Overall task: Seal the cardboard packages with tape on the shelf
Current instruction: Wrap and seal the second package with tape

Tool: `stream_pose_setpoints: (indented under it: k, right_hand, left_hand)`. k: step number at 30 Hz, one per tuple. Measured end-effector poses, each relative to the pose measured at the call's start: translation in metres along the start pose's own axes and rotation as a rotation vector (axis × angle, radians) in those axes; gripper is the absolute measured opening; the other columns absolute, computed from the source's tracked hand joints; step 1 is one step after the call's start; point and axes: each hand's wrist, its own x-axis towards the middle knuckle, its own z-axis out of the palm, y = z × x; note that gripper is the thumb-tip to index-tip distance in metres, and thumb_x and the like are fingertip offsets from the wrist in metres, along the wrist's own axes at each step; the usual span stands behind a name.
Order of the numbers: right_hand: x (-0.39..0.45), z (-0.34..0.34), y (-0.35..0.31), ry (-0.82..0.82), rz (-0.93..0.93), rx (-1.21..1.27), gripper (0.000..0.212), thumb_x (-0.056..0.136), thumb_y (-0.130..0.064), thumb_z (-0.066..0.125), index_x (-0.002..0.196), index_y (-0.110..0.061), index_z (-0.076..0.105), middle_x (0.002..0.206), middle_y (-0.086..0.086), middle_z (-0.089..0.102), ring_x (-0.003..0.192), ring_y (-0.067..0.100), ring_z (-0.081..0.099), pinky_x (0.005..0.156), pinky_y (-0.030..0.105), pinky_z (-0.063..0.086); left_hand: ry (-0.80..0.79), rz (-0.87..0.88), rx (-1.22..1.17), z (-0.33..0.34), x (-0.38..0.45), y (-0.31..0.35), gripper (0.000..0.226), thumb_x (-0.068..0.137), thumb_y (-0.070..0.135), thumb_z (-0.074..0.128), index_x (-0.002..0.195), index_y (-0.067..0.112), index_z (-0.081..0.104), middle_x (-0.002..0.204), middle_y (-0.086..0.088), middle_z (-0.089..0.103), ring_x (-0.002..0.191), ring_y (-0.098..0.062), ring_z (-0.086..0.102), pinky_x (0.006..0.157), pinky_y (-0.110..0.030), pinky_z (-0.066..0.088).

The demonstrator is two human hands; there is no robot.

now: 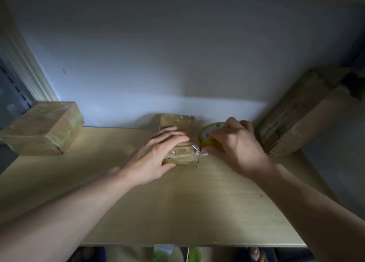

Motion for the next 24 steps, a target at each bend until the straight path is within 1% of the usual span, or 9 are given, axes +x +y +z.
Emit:
stream_pose_setpoints:
  k: [3,6,8,10,13,15,18,21,24]
  right_hand:
    - [-0.004,-0.007,-0.005,-0.117,-0.101,0.072,0.056,0.076,-0.080,0.056,0.082,-0.025,0.063,0.079,-0.020,0.054,0.096,0.020,0.056,0.094,0.046,0.038]
    - [-0.009,-0.010,-0.005,-0.304,-0.108,0.107,0.058,0.085,-0.082,0.047,0.087,-0.027,0.066,0.086,-0.015,0.056,0.100,0.017,0.058,0.095,0.039,0.040]
    - [-0.014,-0.012,-0.006,-0.365,-0.080,0.133,0.050,0.089,-0.074,0.046,0.090,-0.028,0.067,0.090,-0.012,0.062,0.097,0.017,0.061,0.088,0.034,0.044]
    - [-0.015,-0.018,-0.007,-0.426,-0.055,0.160,0.034,0.093,-0.064,0.053,0.085,-0.031,0.060,0.084,-0.014,0.059,0.080,0.012,0.057,0.074,0.031,0.043]
    - [-0.013,-0.023,-0.014,-0.505,-0.026,0.157,0.029,0.097,-0.054,0.058,0.080,-0.031,0.055,0.067,-0.014,0.046,0.062,0.001,0.043,0.057,0.023,0.030]
    - [-0.014,-0.024,-0.017,-0.505,-0.002,0.161,0.032,0.096,-0.056,0.059,0.079,-0.029,0.055,0.065,-0.011,0.046,0.062,0.003,0.042,0.054,0.021,0.025]
    - [-0.010,-0.031,-0.014,-0.465,0.035,0.075,0.039,0.092,-0.063,0.061,0.093,-0.024,0.067,0.078,-0.009,0.060,0.075,0.017,0.049,0.061,0.028,0.029]
    - [-0.005,-0.040,-0.013,-0.386,0.016,-0.033,0.046,0.086,-0.070,0.063,0.108,-0.031,0.071,0.101,-0.007,0.071,0.096,0.021,0.061,0.071,0.027,0.032]
    - [-0.001,-0.043,-0.013,-0.349,0.053,-0.068,0.040,0.085,-0.069,0.065,0.100,-0.033,0.072,0.094,-0.005,0.070,0.098,0.023,0.063,0.072,0.027,0.032]
  left_hand:
    - [-0.067,0.018,0.003,-0.018,-0.014,-0.005,0.089,0.074,0.024,0.091,0.150,0.027,0.044,0.154,0.012,0.048,0.151,-0.002,0.028,0.125,-0.024,0.020]
    - [-0.104,0.029,0.032,-0.029,-0.024,-0.007,0.091,0.075,0.024,0.090,0.152,0.028,0.043,0.157,0.015,0.044,0.151,0.001,0.025,0.125,-0.027,0.021]
    - [-0.121,0.025,0.056,-0.034,-0.028,-0.007,0.091,0.075,0.026,0.090,0.153,0.028,0.042,0.158,0.016,0.042,0.152,0.001,0.024,0.125,-0.026,0.021]
    - [-0.123,0.045,0.130,-0.036,-0.028,-0.003,0.092,0.073,0.029,0.091,0.153,0.027,0.044,0.157,0.014,0.042,0.150,-0.003,0.030,0.124,-0.028,0.026]
    - [-0.121,-0.041,0.260,-0.029,-0.022,0.018,0.106,0.065,0.042,0.092,0.155,0.024,0.040,0.153,0.008,0.037,0.135,-0.017,0.048,0.112,-0.044,0.046]
    - [-0.108,-0.154,0.310,-0.019,-0.015,0.031,0.116,0.058,0.050,0.094,0.155,0.021,0.038,0.150,0.001,0.034,0.131,-0.025,0.050,0.106,-0.051,0.049]
    - [-0.042,-0.127,0.347,-0.010,-0.008,0.030,0.114,0.045,0.041,0.102,0.144,0.014,0.054,0.154,-0.010,0.046,0.133,-0.034,0.055,0.100,-0.056,0.053]
    - [0.006,-0.083,0.320,-0.010,-0.008,0.020,0.109,0.038,0.041,0.104,0.135,0.013,0.063,0.142,-0.008,0.061,0.129,-0.030,0.061,0.097,-0.053,0.057]
    - [-0.003,-0.049,0.284,-0.015,-0.012,0.017,0.107,0.042,0.042,0.103,0.138,0.017,0.063,0.144,-0.003,0.061,0.132,-0.024,0.059,0.106,-0.048,0.052]
